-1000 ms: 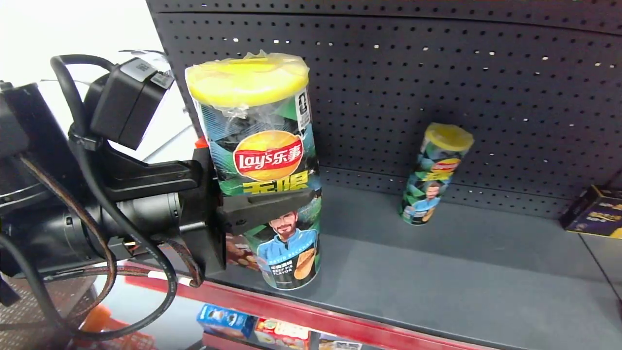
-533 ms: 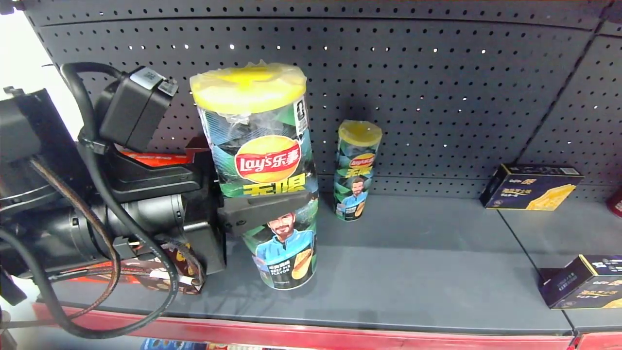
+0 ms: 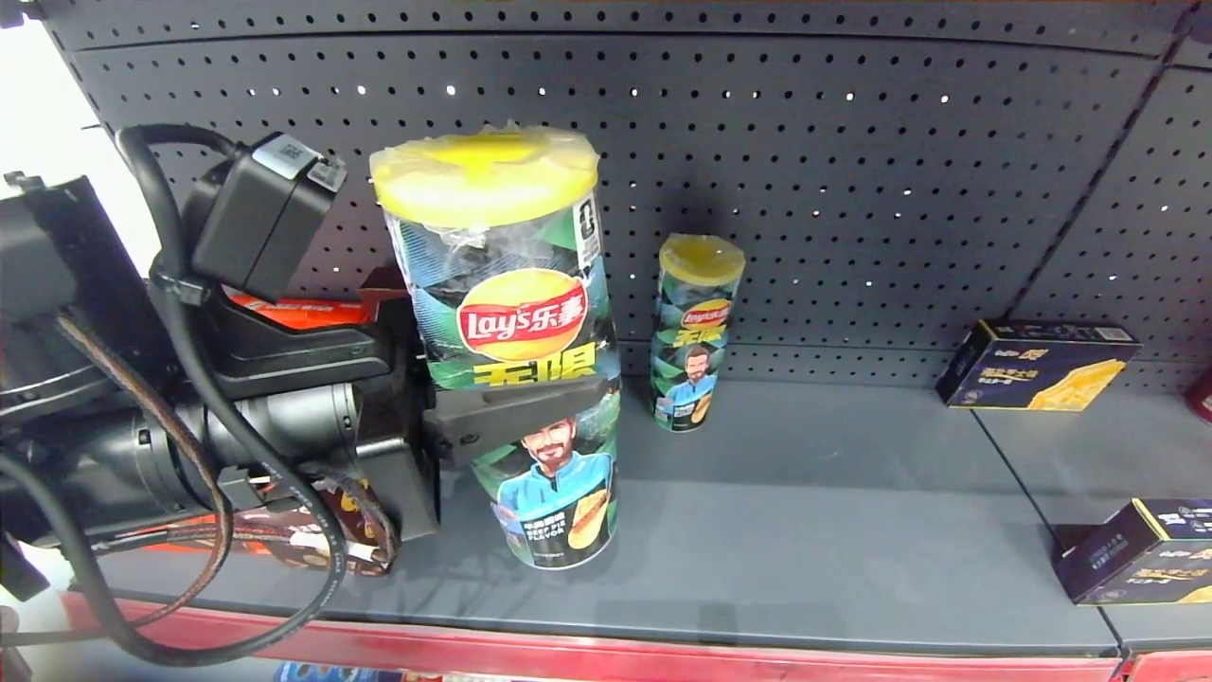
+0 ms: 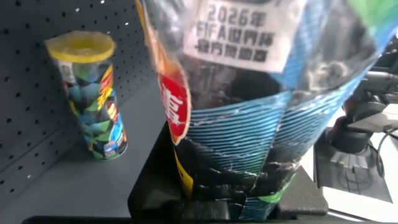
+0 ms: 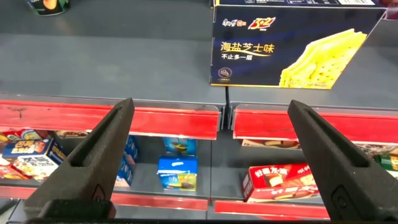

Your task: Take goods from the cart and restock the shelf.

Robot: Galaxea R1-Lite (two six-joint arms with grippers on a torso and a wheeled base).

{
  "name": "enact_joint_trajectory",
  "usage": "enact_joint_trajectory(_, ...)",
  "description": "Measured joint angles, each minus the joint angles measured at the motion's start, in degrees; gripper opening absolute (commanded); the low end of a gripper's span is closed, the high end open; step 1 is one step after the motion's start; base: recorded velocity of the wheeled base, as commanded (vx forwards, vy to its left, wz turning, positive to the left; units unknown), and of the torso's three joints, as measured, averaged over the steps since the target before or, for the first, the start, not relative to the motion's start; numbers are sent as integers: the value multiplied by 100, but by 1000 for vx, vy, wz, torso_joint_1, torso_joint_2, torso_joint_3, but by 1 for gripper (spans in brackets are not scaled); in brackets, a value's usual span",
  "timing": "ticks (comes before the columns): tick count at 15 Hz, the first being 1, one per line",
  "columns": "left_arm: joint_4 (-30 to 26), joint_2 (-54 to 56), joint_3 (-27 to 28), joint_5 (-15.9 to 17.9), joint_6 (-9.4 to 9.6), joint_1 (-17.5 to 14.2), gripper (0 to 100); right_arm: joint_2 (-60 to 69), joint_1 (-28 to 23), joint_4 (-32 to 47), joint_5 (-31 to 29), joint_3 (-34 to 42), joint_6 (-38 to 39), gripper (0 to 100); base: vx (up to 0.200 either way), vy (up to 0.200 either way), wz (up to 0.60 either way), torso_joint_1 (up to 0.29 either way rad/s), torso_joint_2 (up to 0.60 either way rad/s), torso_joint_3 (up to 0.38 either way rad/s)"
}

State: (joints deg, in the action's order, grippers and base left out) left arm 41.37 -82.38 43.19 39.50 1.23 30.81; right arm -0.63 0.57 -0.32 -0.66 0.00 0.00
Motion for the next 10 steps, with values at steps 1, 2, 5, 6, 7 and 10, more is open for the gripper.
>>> enact_joint_trajectory(1, 0, 2, 0, 5, 5, -38, 0, 0, 0, 0, 1, 0, 0, 100, 0, 0, 0, 0, 0, 0)
enact_joint_trajectory(2, 0, 6, 0, -1, 0, -66, 0, 0, 5, 0, 1, 0, 0, 100, 0, 0, 0, 0, 0, 0)
enact_joint_trajectory(5, -10, 9, -9, 0, 0, -143, 0, 0, 5, 0, -2, 0, 0, 100, 0, 0, -200, 2, 1, 1)
enact_joint_trajectory(6, -10, 11, -20, -4, 0, -167, 0, 0, 5, -1, -2, 0, 0, 100, 0, 0, 0, 0, 0, 0)
enact_joint_trajectory(7, -21, 11, -28, -4, -1, -184, 0, 0, 5, 2, 0, 0, 5, 100, 0, 0, 0, 0, 0, 0)
enact_joint_trajectory(10, -2, 33, -50, -20, 0, -221, 0, 0, 5, 0, 4, 0, -5, 100, 0, 0, 0, 0, 0, 0)
